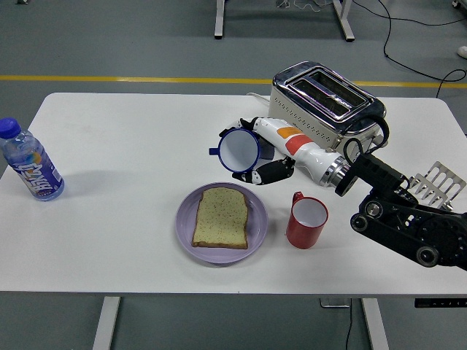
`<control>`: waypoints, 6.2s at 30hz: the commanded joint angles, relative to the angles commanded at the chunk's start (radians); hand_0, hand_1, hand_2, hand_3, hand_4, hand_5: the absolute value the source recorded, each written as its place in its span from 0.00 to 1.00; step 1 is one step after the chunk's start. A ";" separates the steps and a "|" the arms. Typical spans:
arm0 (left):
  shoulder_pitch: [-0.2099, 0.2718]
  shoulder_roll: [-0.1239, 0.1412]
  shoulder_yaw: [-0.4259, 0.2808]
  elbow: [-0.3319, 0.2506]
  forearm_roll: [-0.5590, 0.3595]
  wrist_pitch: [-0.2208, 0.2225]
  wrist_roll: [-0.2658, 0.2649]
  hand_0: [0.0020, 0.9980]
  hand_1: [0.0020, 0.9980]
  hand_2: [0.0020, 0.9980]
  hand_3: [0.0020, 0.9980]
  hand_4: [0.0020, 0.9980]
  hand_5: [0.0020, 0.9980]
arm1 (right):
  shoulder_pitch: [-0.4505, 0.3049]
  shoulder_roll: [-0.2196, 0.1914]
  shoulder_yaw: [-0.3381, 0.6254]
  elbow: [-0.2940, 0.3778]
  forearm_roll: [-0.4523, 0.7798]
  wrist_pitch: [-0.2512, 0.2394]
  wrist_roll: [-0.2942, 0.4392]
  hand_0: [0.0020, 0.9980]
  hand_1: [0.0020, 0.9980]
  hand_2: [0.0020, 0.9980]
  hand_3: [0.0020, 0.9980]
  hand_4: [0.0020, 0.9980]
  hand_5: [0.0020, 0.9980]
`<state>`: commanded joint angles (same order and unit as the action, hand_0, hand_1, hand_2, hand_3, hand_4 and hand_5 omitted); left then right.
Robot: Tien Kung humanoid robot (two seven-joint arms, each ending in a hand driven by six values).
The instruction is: Pick up the cup,pour liquid into bread,place the cup on the desk
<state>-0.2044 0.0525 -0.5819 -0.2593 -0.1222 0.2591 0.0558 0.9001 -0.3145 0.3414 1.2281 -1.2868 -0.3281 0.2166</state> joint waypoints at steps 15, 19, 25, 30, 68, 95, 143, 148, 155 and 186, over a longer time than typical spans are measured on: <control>0.005 -0.002 -0.009 0.001 0.015 0.000 0.005 0.69 0.76 0.77 0.61 0.40 1.00 | -0.061 -0.011 0.121 0.123 0.276 0.102 -0.169 0.48 0.41 0.53 0.53 0.63 0.00; 0.005 -0.001 -0.003 0.001 0.007 -0.002 0.002 0.69 0.76 0.77 0.61 0.40 1.00 | -0.088 -0.015 0.167 0.155 0.341 0.104 -0.222 0.47 0.41 0.53 0.53 0.62 0.00; 0.006 -0.001 0.000 0.001 0.000 -0.003 0.000 0.69 0.76 0.77 0.61 0.40 1.00 | -0.143 -0.005 0.252 0.190 0.382 0.080 -0.278 0.46 0.41 0.53 0.53 0.63 0.00; 0.006 0.000 0.004 0.001 -0.005 -0.005 -0.002 0.69 0.76 0.77 0.61 0.40 1.00 | -0.199 0.003 0.319 0.217 0.421 0.058 -0.306 0.46 0.41 0.53 0.53 0.63 0.00; 0.007 -0.006 -0.007 0.006 0.000 -0.010 -0.004 0.69 0.76 0.77 0.61 0.40 1.00 | -0.596 -0.044 0.813 0.165 0.380 0.107 -0.188 0.45 0.40 0.53 0.53 0.62 0.00; 0.008 -0.016 -0.035 0.006 0.050 -0.006 0.013 0.69 0.76 0.77 0.61 0.40 1.00 | -0.669 0.018 0.886 -0.063 0.190 0.152 0.018 0.46 0.40 0.53 0.53 0.61 0.00; 0.004 -0.018 -0.034 0.006 0.052 -0.010 0.015 0.69 0.76 0.77 0.61 0.40 1.00 | -0.680 0.061 0.747 -0.284 0.201 0.132 0.187 0.48 0.41 0.53 0.54 0.59 0.00; 0.003 -0.018 -0.033 0.006 0.052 -0.011 0.015 0.69 0.76 0.77 0.61 0.40 1.00 | -0.684 0.063 0.739 -0.289 0.203 0.131 0.191 0.49 0.41 0.53 0.54 0.58 0.00; 0.001 -0.017 -0.033 0.006 0.052 -0.010 0.016 0.69 0.76 0.77 0.61 0.40 1.00 | -0.691 0.067 0.734 -0.295 0.203 0.128 0.195 0.49 0.42 0.53 0.54 0.58 0.00; 0.002 -0.019 -0.042 0.005 0.071 -0.008 0.021 0.69 0.76 0.77 0.61 0.40 1.00 | -0.730 0.072 0.729 -0.300 0.196 0.133 0.224 0.48 0.42 0.54 0.54 0.56 0.00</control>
<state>-0.2020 0.0339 -0.6239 -0.2542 -0.0514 0.2508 0.0773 0.1701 -0.2430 1.0701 0.9285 -1.0911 -0.1948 0.4410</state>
